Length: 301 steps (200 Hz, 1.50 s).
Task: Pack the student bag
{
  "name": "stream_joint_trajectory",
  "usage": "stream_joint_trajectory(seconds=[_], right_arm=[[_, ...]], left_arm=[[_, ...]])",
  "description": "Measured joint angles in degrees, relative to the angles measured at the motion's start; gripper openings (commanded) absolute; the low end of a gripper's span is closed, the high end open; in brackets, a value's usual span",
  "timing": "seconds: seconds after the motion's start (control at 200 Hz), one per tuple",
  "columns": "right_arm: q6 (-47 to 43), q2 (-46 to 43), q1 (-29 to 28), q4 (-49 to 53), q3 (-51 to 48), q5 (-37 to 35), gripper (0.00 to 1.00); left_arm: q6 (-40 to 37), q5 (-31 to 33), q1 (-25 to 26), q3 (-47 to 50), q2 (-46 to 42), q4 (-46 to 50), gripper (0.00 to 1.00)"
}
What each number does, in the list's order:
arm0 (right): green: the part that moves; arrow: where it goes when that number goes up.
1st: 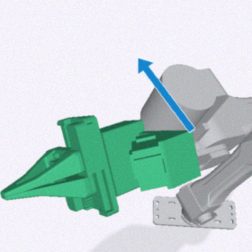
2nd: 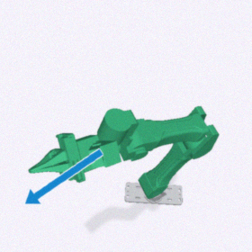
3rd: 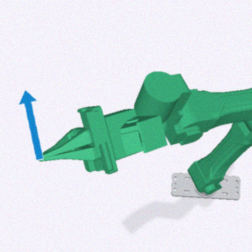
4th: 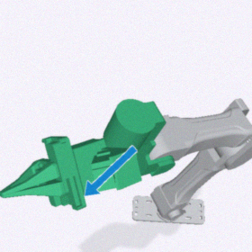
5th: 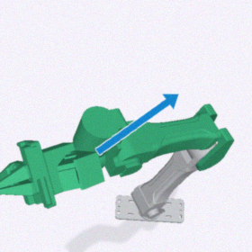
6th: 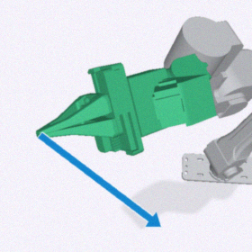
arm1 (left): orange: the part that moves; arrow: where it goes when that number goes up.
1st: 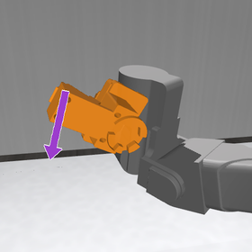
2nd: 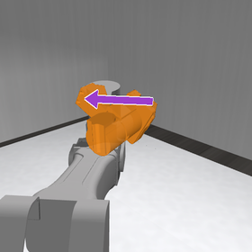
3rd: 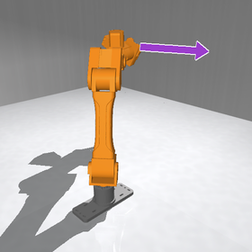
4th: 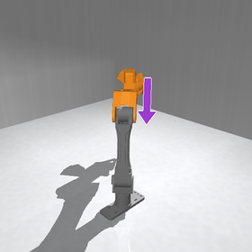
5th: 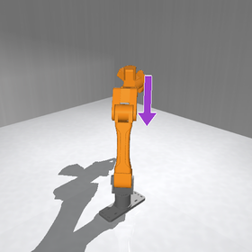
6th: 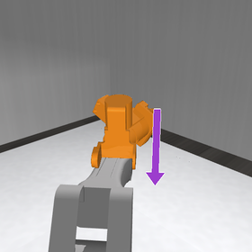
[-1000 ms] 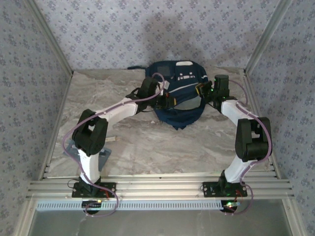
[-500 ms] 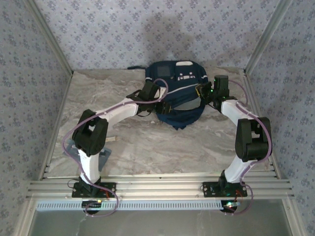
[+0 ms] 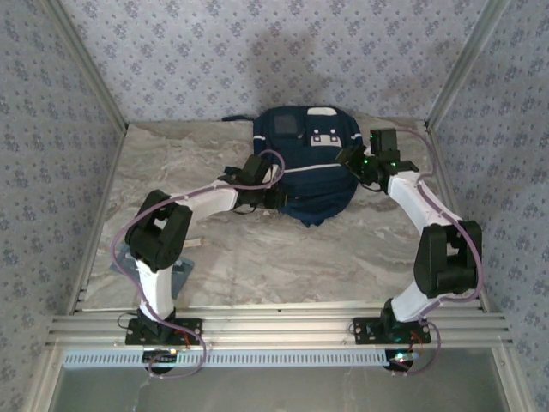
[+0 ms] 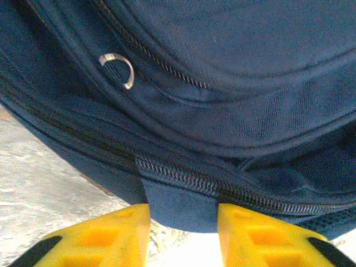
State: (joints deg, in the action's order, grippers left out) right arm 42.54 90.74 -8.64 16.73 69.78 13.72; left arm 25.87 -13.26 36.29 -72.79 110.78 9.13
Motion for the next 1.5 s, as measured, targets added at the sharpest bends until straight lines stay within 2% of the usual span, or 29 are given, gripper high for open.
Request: stream_joint_trajectory(seconds=[0.23, 0.415, 0.485, 0.56, 0.685, 0.795, 0.904, 1.024, 1.174, 1.349, 1.504], right_arm=[[-6.69, 2.86, -5.77, 6.60, 4.39, -1.38, 0.52], [-7.02, 3.45, -5.92, 7.34, 0.13, -2.62, 0.54], [-6.36, 3.45, -6.19, 6.67, -2.62, -3.06, 0.54], [-5.46, 3.45, -6.36, 5.29, -6.08, -3.43, 0.52], [-3.78, 4.66, -6.38, 2.78, -10.01, -3.56, 0.38], [-3.52, 5.53, -6.25, 0.52, -12.07, -4.00, 0.38], [-3.30, 4.50, -5.60, -2.93, -15.17, -3.93, 0.38], [-3.13, 3.17, -3.89, -5.14, -17.40, -3.48, 0.38], [-3.13, 3.10, -2.99, -6.01, -17.90, -2.67, 0.38], [-3.08, 3.63, -2.64, -6.58, -17.90, -1.62, 0.39], [-3.10, 3.89, -2.56, -6.91, -17.88, -1.05, 0.41]], left_arm=[[10.99, -9.35, 2.19, 5.62, 1.07, -12.24, 0.31], [12.41, -13.14, 7.96, 3.23, 0.85, -14.93, 0.44], [9.68, -12.13, 8.79, 1.97, -0.52, -12.44, 0.50], [4.79, -8.74, 8.39, -0.31, -2.43, -7.89, 0.52], [-4.13, -1.81, 6.69, -6.67, -3.43, -1.81, 0.53], [-10.49, 1.62, 4.81, -11.50, -2.60, 1.20, 0.53], [-16.44, 3.67, 3.39, -18.51, 2.27, 4.09, 0.54], [-22.82, 4.66, 3.17, -25.66, 9.57, 8.44, 0.55], [-29.70, 5.35, 3.63, -30.14, 16.11, 13.35, 0.60], [-35.04, 5.57, 4.42, -34.01, 17.81, 16.96, 0.63], [-35.82, 3.43, 5.46, -37.75, 18.27, 20.39, 0.72]])
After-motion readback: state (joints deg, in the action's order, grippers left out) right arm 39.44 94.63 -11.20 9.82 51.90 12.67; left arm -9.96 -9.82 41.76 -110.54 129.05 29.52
